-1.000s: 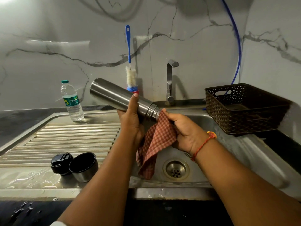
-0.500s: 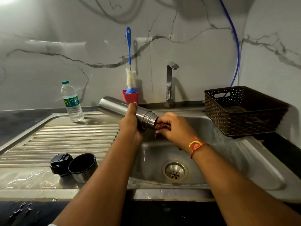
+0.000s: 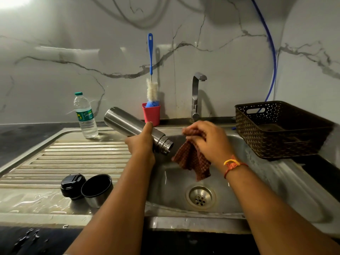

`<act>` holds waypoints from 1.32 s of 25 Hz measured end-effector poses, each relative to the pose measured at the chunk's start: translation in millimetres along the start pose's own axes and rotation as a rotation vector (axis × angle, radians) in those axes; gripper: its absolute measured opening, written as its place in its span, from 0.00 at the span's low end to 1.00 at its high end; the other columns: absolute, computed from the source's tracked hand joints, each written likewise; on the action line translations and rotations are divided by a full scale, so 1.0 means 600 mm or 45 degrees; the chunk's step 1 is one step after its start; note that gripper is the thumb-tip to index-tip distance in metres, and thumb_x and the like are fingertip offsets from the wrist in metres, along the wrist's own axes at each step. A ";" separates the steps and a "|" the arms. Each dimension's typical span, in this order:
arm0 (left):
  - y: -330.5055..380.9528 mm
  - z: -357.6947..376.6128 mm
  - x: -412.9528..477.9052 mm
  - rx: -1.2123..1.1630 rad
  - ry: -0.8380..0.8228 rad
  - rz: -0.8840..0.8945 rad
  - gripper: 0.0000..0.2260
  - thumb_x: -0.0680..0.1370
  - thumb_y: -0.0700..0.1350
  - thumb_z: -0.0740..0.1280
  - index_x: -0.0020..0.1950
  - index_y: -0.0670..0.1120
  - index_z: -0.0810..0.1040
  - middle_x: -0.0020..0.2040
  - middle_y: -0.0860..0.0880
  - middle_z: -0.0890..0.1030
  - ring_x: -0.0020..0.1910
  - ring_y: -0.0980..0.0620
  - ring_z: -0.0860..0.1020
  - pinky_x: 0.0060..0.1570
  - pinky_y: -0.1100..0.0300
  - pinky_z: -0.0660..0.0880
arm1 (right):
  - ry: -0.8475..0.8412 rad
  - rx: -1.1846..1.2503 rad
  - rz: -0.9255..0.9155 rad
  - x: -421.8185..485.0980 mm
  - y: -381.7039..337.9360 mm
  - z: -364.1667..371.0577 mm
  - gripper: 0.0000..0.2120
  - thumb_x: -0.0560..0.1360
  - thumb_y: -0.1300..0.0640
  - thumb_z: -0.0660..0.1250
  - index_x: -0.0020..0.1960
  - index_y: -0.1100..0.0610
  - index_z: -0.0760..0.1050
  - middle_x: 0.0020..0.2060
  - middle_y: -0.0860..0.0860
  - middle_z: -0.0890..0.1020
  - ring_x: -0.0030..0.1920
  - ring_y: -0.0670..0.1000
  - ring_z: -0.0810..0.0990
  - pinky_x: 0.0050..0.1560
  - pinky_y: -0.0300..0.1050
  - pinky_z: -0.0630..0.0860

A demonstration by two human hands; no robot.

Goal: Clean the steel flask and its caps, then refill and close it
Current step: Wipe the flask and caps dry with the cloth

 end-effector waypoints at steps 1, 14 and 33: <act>0.000 -0.003 0.000 -0.024 0.000 0.019 0.31 0.72 0.50 0.78 0.68 0.45 0.67 0.55 0.42 0.80 0.47 0.45 0.85 0.49 0.47 0.84 | 0.056 0.095 0.084 0.001 0.003 -0.006 0.07 0.76 0.54 0.69 0.54 0.48 0.77 0.48 0.40 0.79 0.48 0.38 0.77 0.48 0.33 0.76; -0.024 0.060 -0.079 -0.173 -0.713 -0.246 0.25 0.75 0.58 0.72 0.63 0.42 0.76 0.45 0.42 0.85 0.43 0.44 0.85 0.51 0.46 0.83 | -0.137 0.833 0.401 -0.016 -0.022 0.038 0.09 0.81 0.51 0.63 0.60 0.47 0.77 0.54 0.47 0.82 0.55 0.49 0.82 0.58 0.56 0.79; -0.034 0.066 -0.060 0.024 -0.705 -0.073 0.34 0.74 0.68 0.68 0.70 0.46 0.72 0.58 0.37 0.84 0.54 0.37 0.85 0.55 0.36 0.81 | 0.054 0.851 0.343 -0.019 -0.035 0.028 0.09 0.80 0.54 0.65 0.55 0.56 0.82 0.49 0.48 0.83 0.46 0.39 0.82 0.51 0.43 0.81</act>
Point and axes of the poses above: each hand's wrist, its own x-axis towards the middle knuckle, its own z-axis out of the palm, y = z × x, the point moved 4 cm from there along x, towards the middle knuckle
